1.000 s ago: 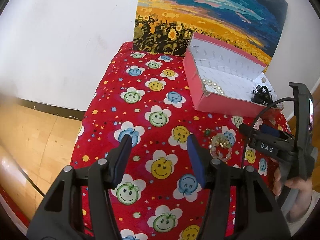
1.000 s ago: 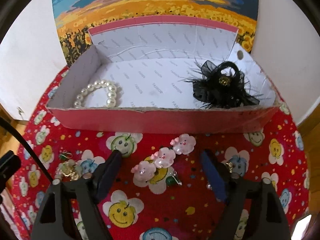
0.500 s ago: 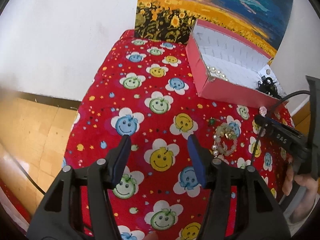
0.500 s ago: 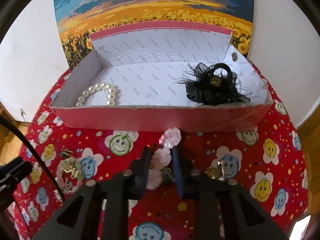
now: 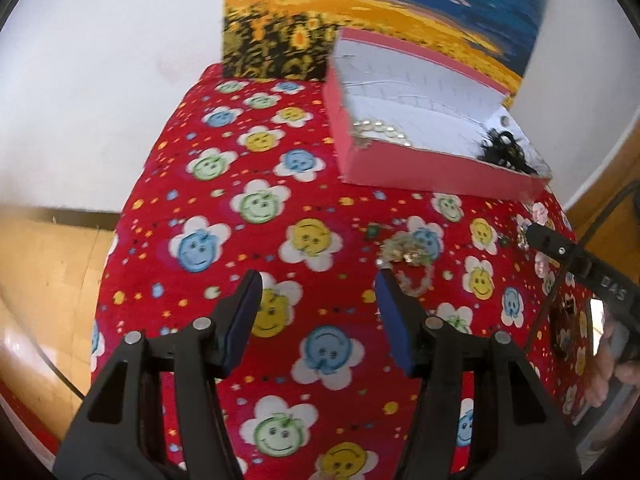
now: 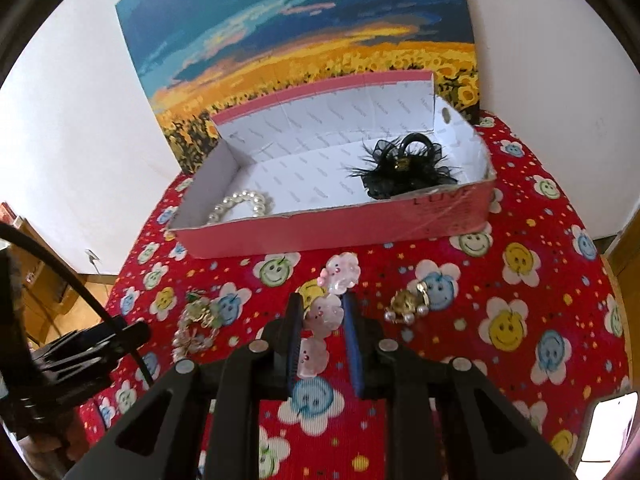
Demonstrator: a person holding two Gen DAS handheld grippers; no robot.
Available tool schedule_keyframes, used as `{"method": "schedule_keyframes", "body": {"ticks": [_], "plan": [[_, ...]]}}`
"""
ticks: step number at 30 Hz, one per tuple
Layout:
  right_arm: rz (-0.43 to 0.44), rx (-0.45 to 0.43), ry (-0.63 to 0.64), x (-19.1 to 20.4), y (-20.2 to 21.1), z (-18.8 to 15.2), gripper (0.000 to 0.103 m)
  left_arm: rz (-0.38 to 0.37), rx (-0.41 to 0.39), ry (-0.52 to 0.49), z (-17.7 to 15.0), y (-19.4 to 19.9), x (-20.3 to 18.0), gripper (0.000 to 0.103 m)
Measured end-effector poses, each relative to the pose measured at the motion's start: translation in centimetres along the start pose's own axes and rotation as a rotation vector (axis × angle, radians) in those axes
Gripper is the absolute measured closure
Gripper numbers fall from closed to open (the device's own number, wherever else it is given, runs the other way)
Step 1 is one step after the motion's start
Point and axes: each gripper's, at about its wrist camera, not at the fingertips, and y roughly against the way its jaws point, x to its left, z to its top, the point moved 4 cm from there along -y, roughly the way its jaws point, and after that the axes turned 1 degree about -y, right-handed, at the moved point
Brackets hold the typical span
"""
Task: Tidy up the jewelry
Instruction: 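Grasp the pink flower hair clip with the right tool while the left grasps the green-bead bracelet, then lower both held items into the pink box and open both tools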
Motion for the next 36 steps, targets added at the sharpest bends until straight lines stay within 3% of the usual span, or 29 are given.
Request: {"method": "schedule_keyframes", "body": {"ticks": [9,17,25,36], "plan": [[0.050,-0.011,0.007,0.1,1.9,-0.7,0.081,-0.037,0.004,-0.109,0.8,-1.4,-3.3,0.062],[0.085,-0.005,0.007,-0.2,1.9,-1.2,0.081,-0.015,0.025,-0.153,1.0,-3.2,-4.5,0.102],[0.110,-0.008,-0.006,-0.7,2.1,-1.2,0.081,-0.028,-0.009,-0.139,1.2,-2.4,-4.6,0.103],[0.118,-0.034,0.001,-0.6,3.1,-1.2,0.081,-0.064,-0.100,-0.116,2.3,2.5,-5.1,0.103]]}}
